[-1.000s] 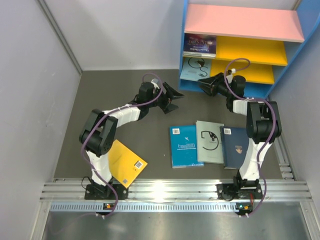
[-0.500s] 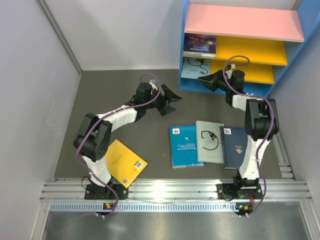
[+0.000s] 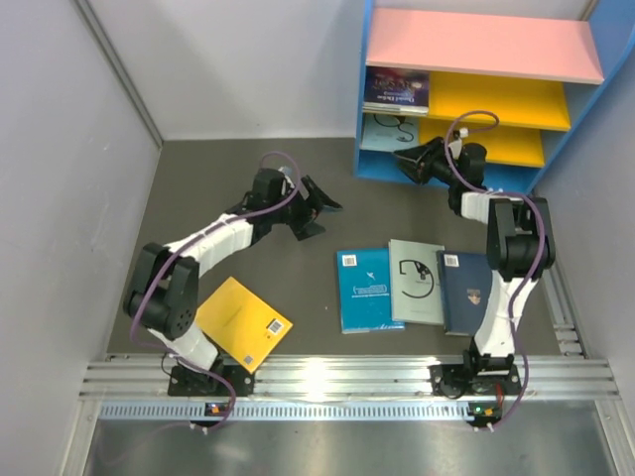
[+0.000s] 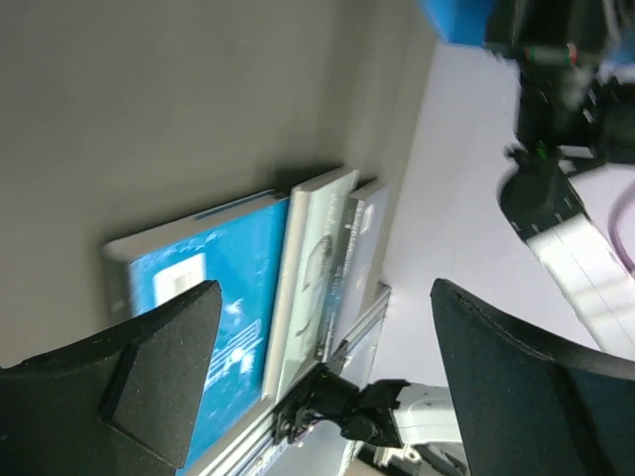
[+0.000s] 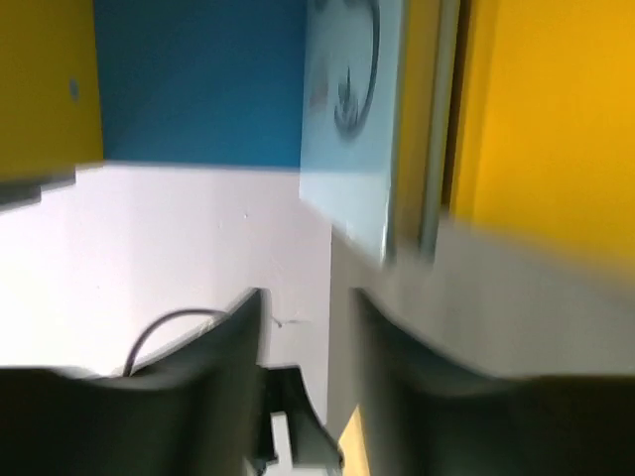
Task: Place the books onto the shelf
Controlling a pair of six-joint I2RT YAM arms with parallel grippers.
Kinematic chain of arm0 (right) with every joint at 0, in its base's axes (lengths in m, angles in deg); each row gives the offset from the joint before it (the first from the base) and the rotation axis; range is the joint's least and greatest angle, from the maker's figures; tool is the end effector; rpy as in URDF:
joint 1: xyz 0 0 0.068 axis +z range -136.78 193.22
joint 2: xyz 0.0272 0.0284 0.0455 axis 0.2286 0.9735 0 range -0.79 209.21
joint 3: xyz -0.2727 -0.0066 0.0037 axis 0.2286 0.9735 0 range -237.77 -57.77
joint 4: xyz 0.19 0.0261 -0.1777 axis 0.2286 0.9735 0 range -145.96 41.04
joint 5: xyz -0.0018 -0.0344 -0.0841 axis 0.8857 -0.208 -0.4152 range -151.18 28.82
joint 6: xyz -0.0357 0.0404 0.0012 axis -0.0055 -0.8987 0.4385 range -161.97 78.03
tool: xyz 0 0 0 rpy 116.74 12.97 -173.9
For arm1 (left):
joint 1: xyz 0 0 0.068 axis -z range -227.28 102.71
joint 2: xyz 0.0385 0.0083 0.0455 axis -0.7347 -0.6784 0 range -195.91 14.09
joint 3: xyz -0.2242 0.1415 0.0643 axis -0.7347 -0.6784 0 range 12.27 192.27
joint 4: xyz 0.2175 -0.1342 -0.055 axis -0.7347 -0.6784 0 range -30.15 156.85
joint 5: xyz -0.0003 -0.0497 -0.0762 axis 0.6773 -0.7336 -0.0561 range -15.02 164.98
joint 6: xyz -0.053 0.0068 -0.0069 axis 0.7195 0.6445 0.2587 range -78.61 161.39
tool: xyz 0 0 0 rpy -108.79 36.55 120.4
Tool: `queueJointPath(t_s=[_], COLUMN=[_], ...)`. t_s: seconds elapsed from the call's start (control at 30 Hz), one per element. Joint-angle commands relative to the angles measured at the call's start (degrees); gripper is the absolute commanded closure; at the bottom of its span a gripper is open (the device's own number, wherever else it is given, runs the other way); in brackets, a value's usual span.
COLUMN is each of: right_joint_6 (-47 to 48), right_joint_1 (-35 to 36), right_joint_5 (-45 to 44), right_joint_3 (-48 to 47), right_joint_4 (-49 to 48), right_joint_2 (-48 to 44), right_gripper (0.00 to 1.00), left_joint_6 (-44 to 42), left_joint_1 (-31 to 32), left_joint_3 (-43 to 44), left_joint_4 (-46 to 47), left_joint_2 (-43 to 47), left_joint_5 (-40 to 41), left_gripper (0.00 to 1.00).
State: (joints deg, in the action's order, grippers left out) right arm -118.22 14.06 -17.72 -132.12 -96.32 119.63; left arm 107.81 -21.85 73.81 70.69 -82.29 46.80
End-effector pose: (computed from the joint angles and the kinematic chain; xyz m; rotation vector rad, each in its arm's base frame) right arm 0.4658 0.0314 0.1964 0.5916 1.8349 1.5880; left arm 0.3315 -0.1762 0.2309 -0.5178 2.3533 -1.3860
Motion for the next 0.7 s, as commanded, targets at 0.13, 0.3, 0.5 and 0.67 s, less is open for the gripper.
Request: queueJointPath(t_s=[0.13,0.3,0.5,0.67], right_joint_6=[20.49,34.74,38.98,41.78], right_joint_1=[4.33,19.41,37.36,43.89], right_joint_5=[3.38,2.94,3.64,3.91], right_joint_3=[13.7,11.69,2.55,-3.43], right_joint_4=[16.85,36.74,46.77,53.45], right_joint_2=[-21.77,-25.33,-13.85,-4.42], right_gripper=[0.17,0.07,0.04,0.04], left_joint_6=[-16.66,-15.71,-13.5,-16.83], left_joint_1=[-10.12,-15.58,-22.5,-31.75], left_joint_3=[4.82,2.54,-5.27,-11.17], left_joint_4=[-39.58,-54.78,-59.91,-64.21], left_joint_2=[12.51,19.46,28.42,32.21], left_joint_5=[21.4,34.23,35.49,31.26], left_gripper=[0.06,0.04,0.01,0.01])
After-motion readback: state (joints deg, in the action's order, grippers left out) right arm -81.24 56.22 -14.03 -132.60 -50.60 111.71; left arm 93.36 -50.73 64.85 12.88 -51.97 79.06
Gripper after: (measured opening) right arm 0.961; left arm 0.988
